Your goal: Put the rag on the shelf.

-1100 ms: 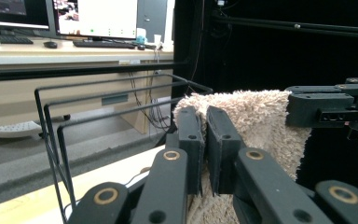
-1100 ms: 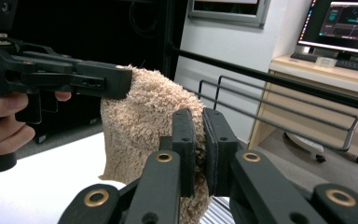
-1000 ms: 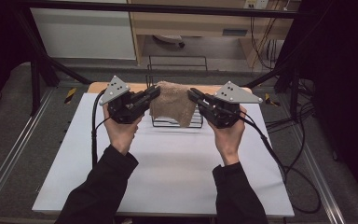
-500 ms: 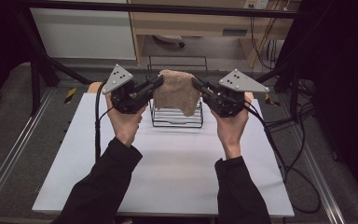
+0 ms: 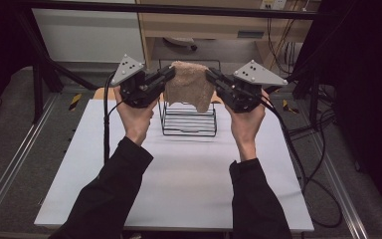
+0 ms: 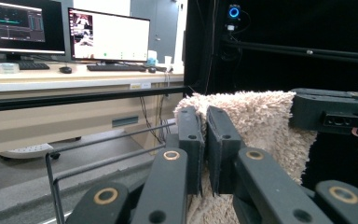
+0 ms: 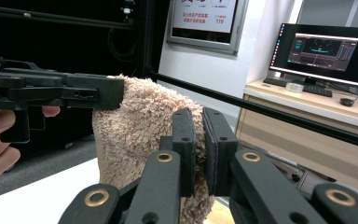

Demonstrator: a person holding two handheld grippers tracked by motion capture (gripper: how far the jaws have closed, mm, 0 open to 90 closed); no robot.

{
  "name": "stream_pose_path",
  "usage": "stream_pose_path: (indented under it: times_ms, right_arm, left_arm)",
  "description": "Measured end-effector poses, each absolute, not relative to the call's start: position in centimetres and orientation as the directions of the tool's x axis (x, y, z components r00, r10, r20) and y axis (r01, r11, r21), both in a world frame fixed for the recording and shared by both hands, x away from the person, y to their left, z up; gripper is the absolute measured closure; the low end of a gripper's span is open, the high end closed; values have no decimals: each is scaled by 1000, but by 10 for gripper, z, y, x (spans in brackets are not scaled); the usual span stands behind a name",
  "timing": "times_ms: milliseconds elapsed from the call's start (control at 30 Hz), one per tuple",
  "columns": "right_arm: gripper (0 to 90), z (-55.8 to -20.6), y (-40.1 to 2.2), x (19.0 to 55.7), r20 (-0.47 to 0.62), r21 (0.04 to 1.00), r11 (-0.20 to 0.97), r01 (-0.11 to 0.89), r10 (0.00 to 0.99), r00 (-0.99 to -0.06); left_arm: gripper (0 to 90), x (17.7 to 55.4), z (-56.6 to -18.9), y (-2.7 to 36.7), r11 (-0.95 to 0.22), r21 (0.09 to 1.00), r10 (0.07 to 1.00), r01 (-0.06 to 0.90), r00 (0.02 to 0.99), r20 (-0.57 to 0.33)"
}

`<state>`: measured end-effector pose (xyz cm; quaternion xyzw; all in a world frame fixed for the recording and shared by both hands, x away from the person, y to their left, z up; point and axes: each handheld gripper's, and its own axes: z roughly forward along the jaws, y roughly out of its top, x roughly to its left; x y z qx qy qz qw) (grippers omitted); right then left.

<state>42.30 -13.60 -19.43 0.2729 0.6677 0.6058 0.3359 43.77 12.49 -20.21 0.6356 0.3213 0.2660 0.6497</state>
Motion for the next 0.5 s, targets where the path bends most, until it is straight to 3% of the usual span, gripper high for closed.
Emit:
stream_pose_path:
  times_ms: [500]
  right_arm:
    - [845, -171, -134, 445, -110, 994, 91, -62, 782, -613]
  left_arm:
    - [846, 455, -182, 123, 64, 997, 770, 42, 634, -76]
